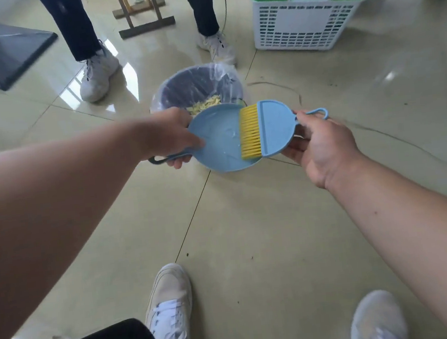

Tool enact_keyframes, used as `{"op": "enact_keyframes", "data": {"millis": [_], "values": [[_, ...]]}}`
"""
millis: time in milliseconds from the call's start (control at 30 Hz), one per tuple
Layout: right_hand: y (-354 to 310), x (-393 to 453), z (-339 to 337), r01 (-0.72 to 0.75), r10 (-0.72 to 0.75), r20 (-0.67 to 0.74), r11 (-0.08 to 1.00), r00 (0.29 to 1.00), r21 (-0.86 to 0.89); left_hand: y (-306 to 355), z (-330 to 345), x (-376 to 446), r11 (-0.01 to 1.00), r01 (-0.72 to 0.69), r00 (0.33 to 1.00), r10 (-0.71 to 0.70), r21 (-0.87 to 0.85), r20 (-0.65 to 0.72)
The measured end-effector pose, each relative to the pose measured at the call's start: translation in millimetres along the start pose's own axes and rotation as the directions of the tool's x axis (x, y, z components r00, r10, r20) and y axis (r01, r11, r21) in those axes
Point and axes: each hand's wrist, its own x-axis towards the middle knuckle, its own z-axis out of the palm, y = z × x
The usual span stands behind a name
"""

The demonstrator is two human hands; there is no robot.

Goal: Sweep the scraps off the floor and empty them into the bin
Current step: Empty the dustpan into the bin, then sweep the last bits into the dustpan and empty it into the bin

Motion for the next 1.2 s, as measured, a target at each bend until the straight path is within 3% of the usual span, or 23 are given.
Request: {"op": "enact_keyframes", "data": {"millis": [233,433,567,667,767,867,1100,1200], "values": [[96.5,-36.6,-70.2,-0.155,0.158,-0.005,0.959,0.987,-0.237,-40.7,131.7,-26.7,0.978,0.175,0.957,-0.197,0.118,0.213],[185.2,-46.2,-116.2,-0.297,0.312,-0.025,0.875,0.950,-0.382,-88.2,194.8,-16.8,0.929,0.185,0.890,-0.296,0.320,0.347],[220.0,-49.8,-130.7,-0.317,0.461,0.111,0.746,0.880,-0.585,-124.7,205.3,-14.6,0.880,0.199,0.828,-0.386,0.430,0.406],[247.5,-45.6,-130.7,-0.192,0.522,0.216,0.618,0.825,-0.762,-144.2,206.2,-12.0,0.859,0.212,0.789,-0.432,0.467,0.437],[265.1,-36.3,-123.4,-0.051,0.484,0.251,0.528,0.838,-0.848,-151.3,210.6,-6.2,0.856,0.234,0.781,-0.448,0.461,0.436],[264.3,-19.4,-119.6,0.012,0.385,0.239,0.508,0.891,-0.861,-154.3,215.8,0.4,0.859,0.264,0.792,-0.453,0.439,0.409],[225.3,30.7,-144.1,-0.021,0.186,0.073,0.456,0.980,-0.890,-160.5,222.5,14.1,0.869,0.288,0.817,-0.443,0.403,0.370],[221.7,32.8,-151.2,-0.073,0.203,0.049,0.553,0.978,-0.830,-166.3,225.7,15.8,0.878,0.294,0.823,-0.434,0.378,0.366]]}}
